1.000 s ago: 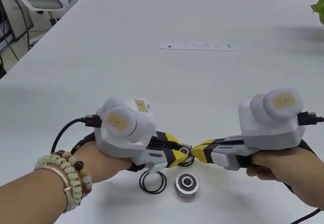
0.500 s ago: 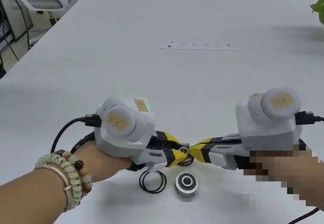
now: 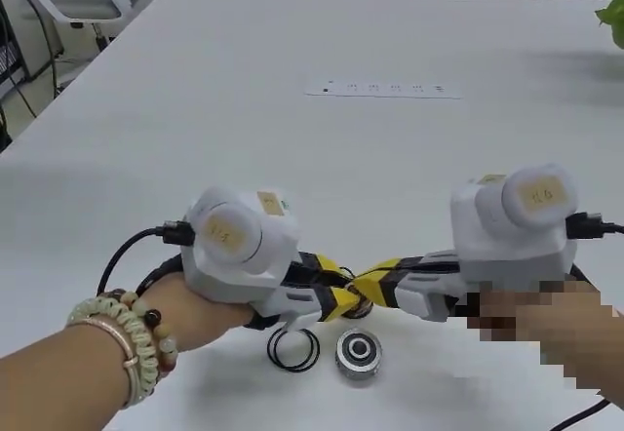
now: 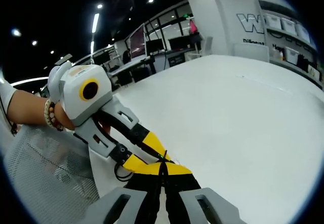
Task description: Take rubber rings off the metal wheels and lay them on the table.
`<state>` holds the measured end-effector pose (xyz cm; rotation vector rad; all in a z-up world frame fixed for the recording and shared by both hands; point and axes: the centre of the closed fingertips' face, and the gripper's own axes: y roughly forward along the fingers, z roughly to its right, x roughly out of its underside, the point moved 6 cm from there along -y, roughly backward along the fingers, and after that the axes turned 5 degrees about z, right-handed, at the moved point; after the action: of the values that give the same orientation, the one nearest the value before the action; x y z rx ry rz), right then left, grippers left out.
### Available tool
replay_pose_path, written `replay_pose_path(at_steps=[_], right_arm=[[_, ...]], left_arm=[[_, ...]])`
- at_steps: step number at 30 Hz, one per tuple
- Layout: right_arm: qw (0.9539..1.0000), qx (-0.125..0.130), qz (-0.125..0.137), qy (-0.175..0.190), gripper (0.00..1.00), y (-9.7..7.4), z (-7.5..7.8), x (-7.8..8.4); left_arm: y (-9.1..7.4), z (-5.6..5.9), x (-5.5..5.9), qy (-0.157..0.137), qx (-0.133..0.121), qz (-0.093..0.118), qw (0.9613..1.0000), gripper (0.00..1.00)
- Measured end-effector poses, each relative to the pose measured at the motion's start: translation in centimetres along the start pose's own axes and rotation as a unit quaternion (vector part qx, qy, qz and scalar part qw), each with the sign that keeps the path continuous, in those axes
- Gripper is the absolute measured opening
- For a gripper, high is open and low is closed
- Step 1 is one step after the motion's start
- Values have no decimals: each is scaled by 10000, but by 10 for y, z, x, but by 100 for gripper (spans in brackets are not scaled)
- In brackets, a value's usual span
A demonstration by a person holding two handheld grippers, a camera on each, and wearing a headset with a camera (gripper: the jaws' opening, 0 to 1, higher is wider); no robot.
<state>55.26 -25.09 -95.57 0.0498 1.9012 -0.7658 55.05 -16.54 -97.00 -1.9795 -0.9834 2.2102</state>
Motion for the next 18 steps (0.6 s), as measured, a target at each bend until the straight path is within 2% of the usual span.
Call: replay_pose_path(at_steps=[3,5,7,14,18], right_arm=[[10000,69,-51,15,0,0,2,2],[9999,116,-99,37,0,-1,4,4],[9998,132,-112,38,0,-1,5,5],[9998,143,-102,54,0,-2,5,5],[9998,167,-64,69,0,-5,6,3]], left_arm=[[0,0,0,-95,-18,29,9999,14],[1,0,-1,-331,-32,45,9994,14],[1,1,-1,-380,5,13,9993,17],[2,6,-4,-427,110,-160,9989,23],[-3,11,-14,-229,230,-30,9995,26]])
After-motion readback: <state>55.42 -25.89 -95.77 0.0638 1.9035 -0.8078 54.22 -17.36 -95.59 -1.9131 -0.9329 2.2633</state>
